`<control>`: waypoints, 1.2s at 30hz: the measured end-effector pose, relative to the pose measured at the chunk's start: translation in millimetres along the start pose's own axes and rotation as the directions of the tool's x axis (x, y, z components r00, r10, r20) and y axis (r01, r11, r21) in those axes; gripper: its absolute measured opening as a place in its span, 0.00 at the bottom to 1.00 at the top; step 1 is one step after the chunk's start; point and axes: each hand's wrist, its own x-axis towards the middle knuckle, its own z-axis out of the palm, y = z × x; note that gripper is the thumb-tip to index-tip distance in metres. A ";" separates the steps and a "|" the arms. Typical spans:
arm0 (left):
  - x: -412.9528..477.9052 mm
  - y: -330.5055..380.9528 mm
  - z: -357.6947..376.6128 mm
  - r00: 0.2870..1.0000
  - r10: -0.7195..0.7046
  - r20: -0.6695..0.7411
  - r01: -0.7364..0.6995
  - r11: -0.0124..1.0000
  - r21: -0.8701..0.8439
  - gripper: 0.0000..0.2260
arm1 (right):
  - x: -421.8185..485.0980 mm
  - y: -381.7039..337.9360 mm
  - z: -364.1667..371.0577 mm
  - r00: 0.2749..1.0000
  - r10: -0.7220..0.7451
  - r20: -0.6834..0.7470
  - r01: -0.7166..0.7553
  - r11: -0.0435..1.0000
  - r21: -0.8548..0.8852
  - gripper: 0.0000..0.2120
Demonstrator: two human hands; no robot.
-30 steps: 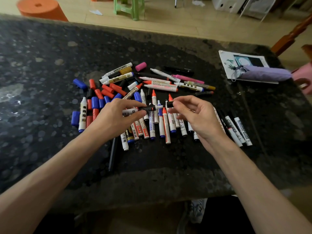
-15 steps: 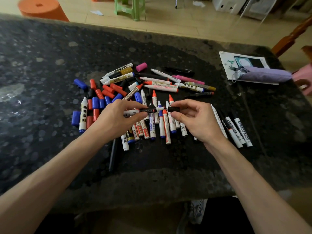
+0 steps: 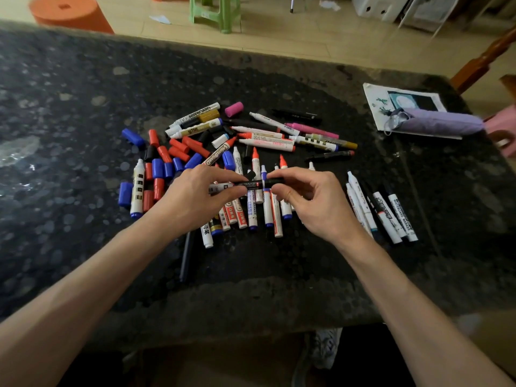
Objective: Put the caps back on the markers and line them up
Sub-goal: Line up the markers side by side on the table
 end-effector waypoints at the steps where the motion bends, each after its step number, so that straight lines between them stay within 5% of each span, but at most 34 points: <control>1: -0.2 -0.1 -0.2 1.000 0.018 -0.008 -0.018 1.000 0.014 0.12 | -0.6 0.1 1.2 1.000 -0.003 -0.003 0.003 1.000 0.013 0.11; 16: -1.9 0.8 -1.3 1.000 0.002 -0.005 -0.001 0.994 0.108 0.09 | -12.3 -3.8 21.5 0.996 0.011 -0.092 -0.005 0.997 0.072 0.10; 22: -1.9 8.2 13.4 0.984 0.128 0.127 -0.105 0.979 -0.177 0.11 | -11.4 -12.2 17.6 0.973 0.226 -0.047 -0.164 0.819 0.549 0.08; 27: 1.7 16.0 26.8 0.990 0.124 0.072 -0.109 0.977 -0.181 0.21 | -6.9 3.9 -17.6 0.918 0.370 -0.144 -0.176 0.705 0.686 0.08; 29: 3.6 18.6 26.6 0.992 0.119 0.048 -0.109 0.977 -0.185 0.20 | -7.3 19.7 -48.1 0.877 0.386 -0.287 -0.205 0.840 0.503 0.09; 31: 3.0 21.9 29.0 0.992 0.121 0.043 -0.110 0.974 -0.197 0.17 | -11.5 44.6 -76.7 0.845 0.333 -0.419 -0.316 0.942 0.112 0.10; 33: 1.5 25.3 32.2 0.992 0.123 0.037 -0.112 0.972 -0.205 0.16 | -17.6 68.3 -99.1 0.820 0.311 -0.480 -0.446 0.873 -0.198 0.14; 36: 1.5 28.8 34.8 0.992 0.123 0.037 -0.113 0.973 -0.201 0.14 | -24.1 86.3 -113.3 0.778 0.363 -0.512 -0.567 0.756 -0.325 0.14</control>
